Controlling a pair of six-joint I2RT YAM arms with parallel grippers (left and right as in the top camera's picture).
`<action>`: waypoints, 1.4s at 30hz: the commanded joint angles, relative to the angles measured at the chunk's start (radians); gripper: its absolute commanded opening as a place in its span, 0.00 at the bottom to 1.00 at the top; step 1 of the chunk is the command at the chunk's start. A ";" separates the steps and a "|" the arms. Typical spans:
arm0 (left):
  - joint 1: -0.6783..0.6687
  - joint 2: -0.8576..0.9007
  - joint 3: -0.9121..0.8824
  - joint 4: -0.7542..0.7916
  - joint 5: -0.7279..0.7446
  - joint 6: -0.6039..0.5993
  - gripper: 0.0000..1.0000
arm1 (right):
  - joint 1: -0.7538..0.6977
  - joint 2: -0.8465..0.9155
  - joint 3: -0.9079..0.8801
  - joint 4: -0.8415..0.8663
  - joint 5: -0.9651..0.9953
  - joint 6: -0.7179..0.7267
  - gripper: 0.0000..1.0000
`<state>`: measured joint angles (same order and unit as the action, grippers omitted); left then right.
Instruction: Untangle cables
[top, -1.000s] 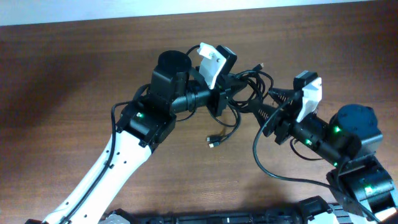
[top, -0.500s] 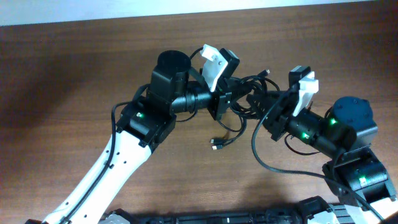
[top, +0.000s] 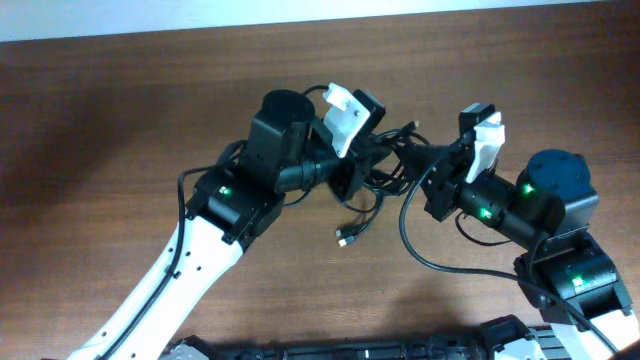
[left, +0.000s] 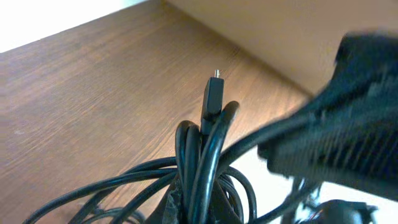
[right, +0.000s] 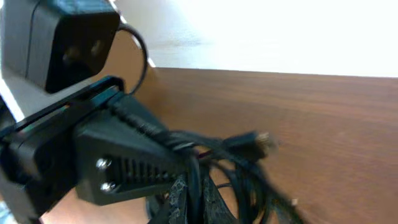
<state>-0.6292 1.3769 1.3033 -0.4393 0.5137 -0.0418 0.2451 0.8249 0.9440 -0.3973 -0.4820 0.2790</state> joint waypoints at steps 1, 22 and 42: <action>0.021 -0.009 0.007 -0.079 -0.111 0.154 0.00 | -0.005 -0.023 0.004 0.013 0.156 -0.092 0.04; 0.021 -0.009 0.007 -0.148 -0.039 0.245 0.00 | -0.005 -0.023 0.004 -0.135 0.309 -0.171 0.96; 0.021 -0.008 0.007 0.095 0.108 0.011 0.00 | -0.004 -0.008 0.004 -0.160 -0.130 -0.170 0.93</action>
<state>-0.6121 1.3777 1.3071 -0.3595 0.5079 -0.0055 0.2436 0.8101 0.9436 -0.5636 -0.6079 0.1062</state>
